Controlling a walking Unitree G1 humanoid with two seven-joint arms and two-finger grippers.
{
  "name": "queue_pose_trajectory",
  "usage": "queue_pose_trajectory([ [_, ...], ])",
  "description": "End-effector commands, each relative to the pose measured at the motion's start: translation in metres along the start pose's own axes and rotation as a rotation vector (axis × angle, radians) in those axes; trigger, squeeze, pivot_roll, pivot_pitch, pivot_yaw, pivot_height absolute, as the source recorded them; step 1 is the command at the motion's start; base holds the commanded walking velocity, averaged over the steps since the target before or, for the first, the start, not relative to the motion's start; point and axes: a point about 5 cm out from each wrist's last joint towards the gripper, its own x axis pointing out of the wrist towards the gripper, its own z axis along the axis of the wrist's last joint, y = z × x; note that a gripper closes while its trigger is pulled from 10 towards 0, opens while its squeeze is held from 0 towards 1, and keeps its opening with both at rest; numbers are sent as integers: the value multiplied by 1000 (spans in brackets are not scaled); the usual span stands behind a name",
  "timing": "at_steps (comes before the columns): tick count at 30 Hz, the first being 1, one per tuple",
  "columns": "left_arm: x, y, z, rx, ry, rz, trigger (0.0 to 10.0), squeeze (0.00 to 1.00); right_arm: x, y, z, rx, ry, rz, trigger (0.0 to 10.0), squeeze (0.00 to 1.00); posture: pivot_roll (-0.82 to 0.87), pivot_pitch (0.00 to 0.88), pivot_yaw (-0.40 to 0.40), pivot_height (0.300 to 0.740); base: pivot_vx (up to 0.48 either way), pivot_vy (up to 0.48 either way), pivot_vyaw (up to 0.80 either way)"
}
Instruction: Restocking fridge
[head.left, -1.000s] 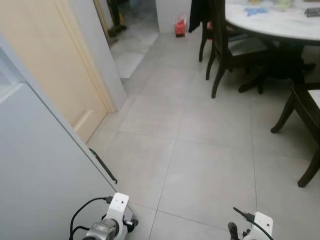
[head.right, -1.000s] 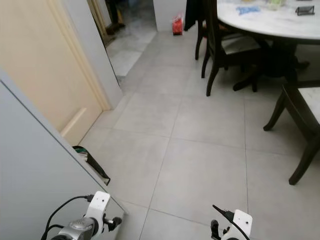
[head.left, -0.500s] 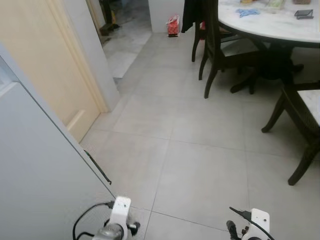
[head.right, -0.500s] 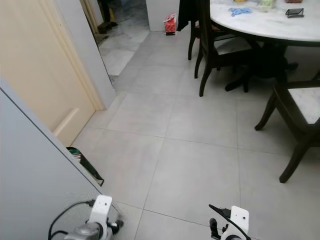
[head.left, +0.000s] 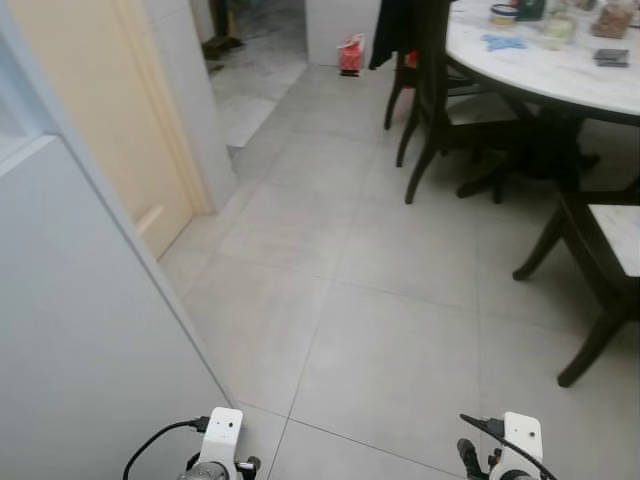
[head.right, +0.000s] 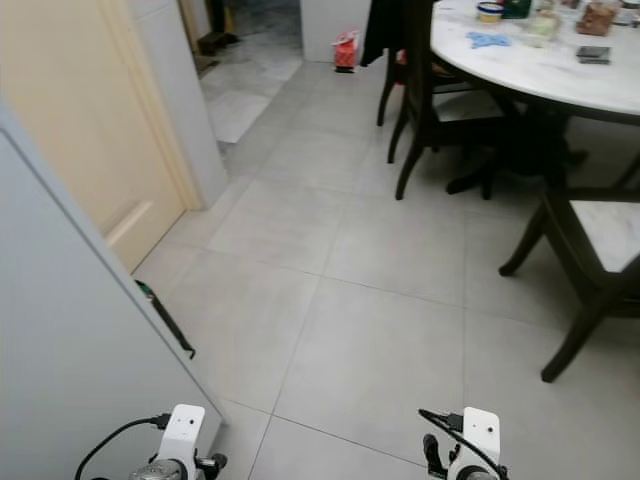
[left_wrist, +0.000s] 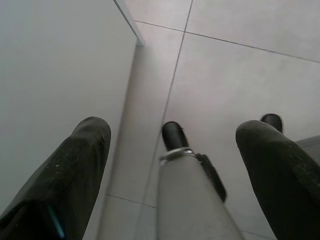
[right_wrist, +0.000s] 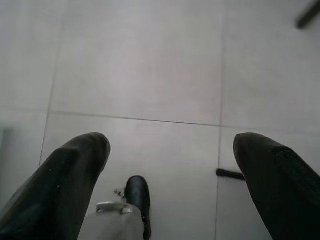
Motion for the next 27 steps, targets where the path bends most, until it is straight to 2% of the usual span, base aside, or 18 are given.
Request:
queue_pose_trajectory([
  [1,0,-1,-2,-24,-4,7,10000,0,0,4,-2,-28,14,27,10000,0,-126,0,-16,740,0,0,0],
  [4,0,-1,-4,-33,-3,12,10000,0,0,4,-3,-38,14,37,10000,0,-113,0,-26,740,0,0,0],
  [8,-2,3,-16,-53,19,34,10000,0,-1,5,-7,-85,20,55,10000,0,-70,0,-49,740,0,0,0],
  [9,-6,24,-30,-61,33,67,10000,0,-1,7,-10,-104,22,63,10000,0,-56,0,-56,740,0,0,0],
  [10,-8,33,-35,-63,37,79,10000,0,-1,8,-11,-109,23,66,10000,0,-51,0,-57,740,0,0,0],
  [11,-8,33,-35,-63,37,79,10000,0,-1,8,-11,-109,23,66,10000,0,-51,0,-57,740,0,0,0],
  [13,-11,46,-43,-67,44,104,10000,0,-1,11,-13,-128,24,79,10000,0,-38,0,-61,740,0,0,0],
  [16,-16,63,-51,-67,50,140,10000,0,-2,21,-17,-211,30,137,10000,0,-18,0,-44,740,0,0,0],
  [23,-15,67,-39,-3,16,132,10000,0,-2,28,-22,-174,21,158,10000,0,-15,0,-22,740,0,0,0],
  [27,-11,62,-27,18,-14,120,10000,0,-2,26,-20,-140,10,147,10000,0,-19,0,-19,740,0,0,0],
])
